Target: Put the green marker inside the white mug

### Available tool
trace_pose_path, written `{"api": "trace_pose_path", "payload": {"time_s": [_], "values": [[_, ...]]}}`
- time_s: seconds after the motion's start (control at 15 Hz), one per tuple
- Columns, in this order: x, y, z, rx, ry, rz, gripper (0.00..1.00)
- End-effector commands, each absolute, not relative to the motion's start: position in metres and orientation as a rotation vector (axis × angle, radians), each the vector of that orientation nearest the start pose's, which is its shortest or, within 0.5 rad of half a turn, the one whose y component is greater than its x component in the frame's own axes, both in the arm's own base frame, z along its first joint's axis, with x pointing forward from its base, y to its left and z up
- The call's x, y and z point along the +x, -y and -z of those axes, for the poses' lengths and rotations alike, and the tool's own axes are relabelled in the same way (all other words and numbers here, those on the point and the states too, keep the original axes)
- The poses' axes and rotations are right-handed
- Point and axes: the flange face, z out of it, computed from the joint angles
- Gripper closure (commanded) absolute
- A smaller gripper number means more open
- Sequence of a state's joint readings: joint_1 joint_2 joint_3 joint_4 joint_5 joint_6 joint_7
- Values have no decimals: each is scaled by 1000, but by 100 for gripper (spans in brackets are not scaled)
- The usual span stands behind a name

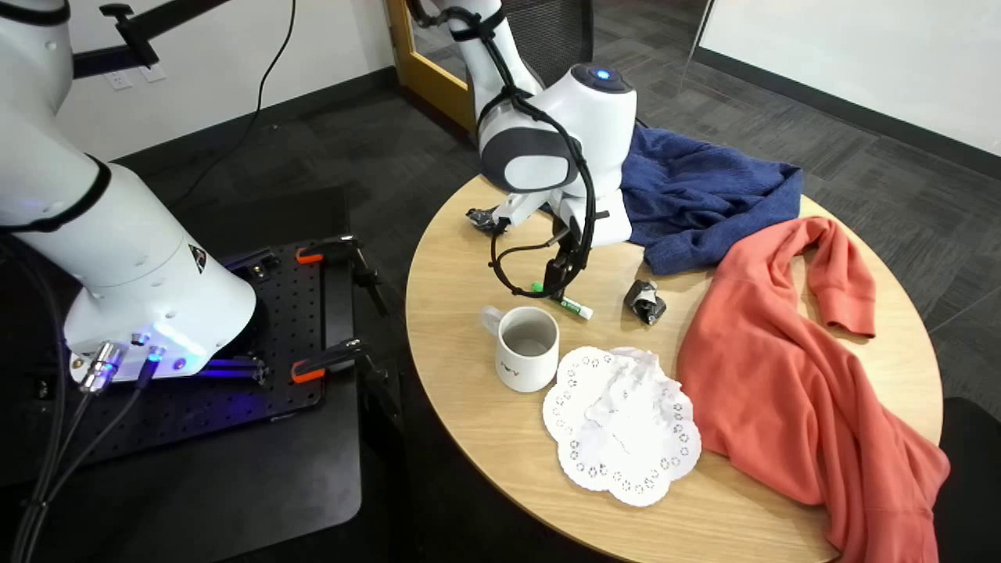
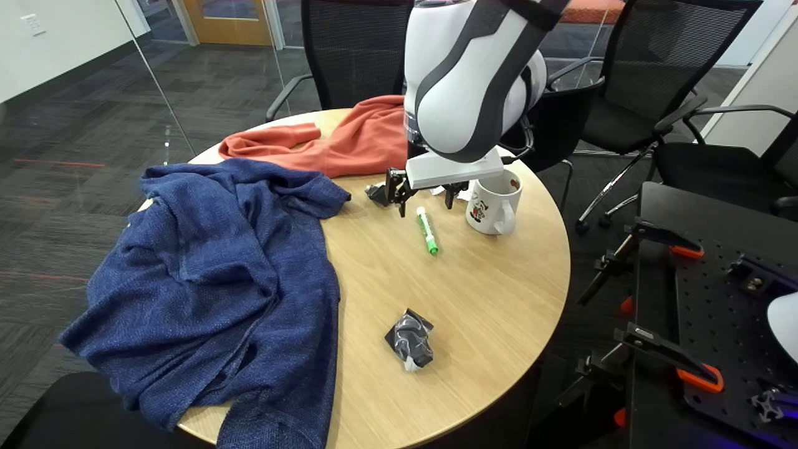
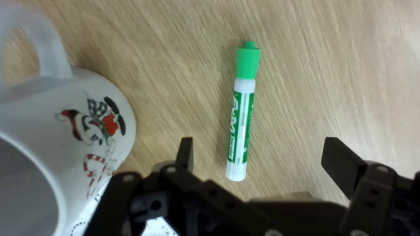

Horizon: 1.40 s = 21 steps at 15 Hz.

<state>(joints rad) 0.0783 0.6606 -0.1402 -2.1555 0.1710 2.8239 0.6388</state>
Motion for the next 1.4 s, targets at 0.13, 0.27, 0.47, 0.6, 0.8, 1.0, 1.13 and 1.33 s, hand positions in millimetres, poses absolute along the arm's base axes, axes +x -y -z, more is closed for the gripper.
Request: {"api": "trace_pose_path", "payload": {"time_s": [0.13, 0.27, 0.47, 0.6, 0.8, 1.0, 1.13, 1.33], "values": [[562, 54, -65, -2845, -1380, 86, 0], [564, 57, -57, -2832, -1402, 86, 0], [567, 59, -49, -2818, -1428, 81, 25], [568, 60, -46, -2811, -1445, 83, 32], [569, 61, -43, -2810, -1451, 84, 58], [571, 61, -48, -2810, -1453, 99, 79], [570, 63, -56, -2815, -1455, 95, 95], [565, 65, -79, -2825, -1435, 117, 95]]}}
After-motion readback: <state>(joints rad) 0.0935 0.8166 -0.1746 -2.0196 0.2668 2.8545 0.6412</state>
